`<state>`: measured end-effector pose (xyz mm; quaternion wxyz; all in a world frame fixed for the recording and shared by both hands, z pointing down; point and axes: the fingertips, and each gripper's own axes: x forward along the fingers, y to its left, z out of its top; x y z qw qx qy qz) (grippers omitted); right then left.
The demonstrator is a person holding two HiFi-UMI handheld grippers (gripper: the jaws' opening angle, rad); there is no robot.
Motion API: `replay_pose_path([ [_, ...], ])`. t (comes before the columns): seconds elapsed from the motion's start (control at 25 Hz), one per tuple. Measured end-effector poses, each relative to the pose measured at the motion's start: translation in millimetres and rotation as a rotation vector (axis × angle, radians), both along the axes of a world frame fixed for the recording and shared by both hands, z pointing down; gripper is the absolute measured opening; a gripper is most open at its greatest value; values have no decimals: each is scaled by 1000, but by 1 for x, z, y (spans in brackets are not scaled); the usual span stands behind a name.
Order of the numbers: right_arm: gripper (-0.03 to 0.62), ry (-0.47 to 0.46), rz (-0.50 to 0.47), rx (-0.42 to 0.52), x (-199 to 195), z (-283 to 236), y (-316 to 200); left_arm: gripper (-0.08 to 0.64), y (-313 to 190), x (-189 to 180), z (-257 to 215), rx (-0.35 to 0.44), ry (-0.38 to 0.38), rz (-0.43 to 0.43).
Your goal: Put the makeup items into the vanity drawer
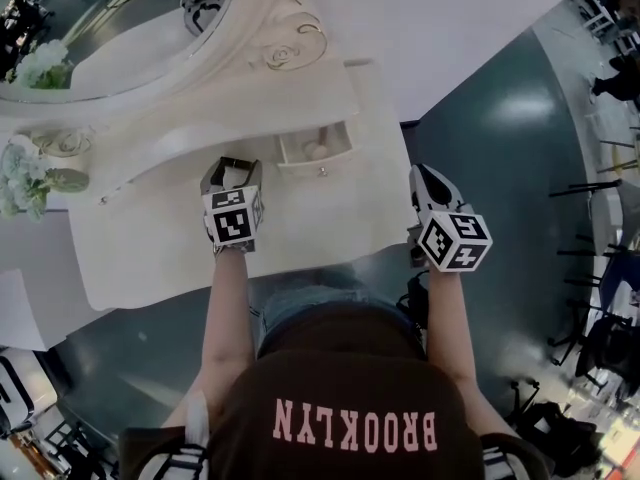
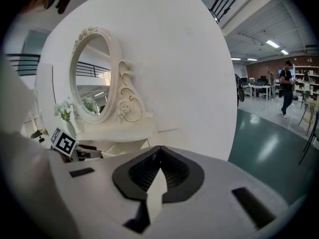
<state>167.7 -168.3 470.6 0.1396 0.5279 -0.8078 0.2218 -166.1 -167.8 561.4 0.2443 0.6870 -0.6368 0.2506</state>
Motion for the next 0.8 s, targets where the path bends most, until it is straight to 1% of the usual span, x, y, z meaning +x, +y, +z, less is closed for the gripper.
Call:
replay_pose_path([
  [0.24,-2,23,-26,-23,3,7,-2,276,8,2,25,-58,3,-51],
  [0.48,-2,44,-48,-35,4,12,-11,276,0,-2,39,-92,-6,-89],
  [0.8,-2,46,-59,-33,4,11,-28,279,-6,-4,42,-104,9,-83],
])
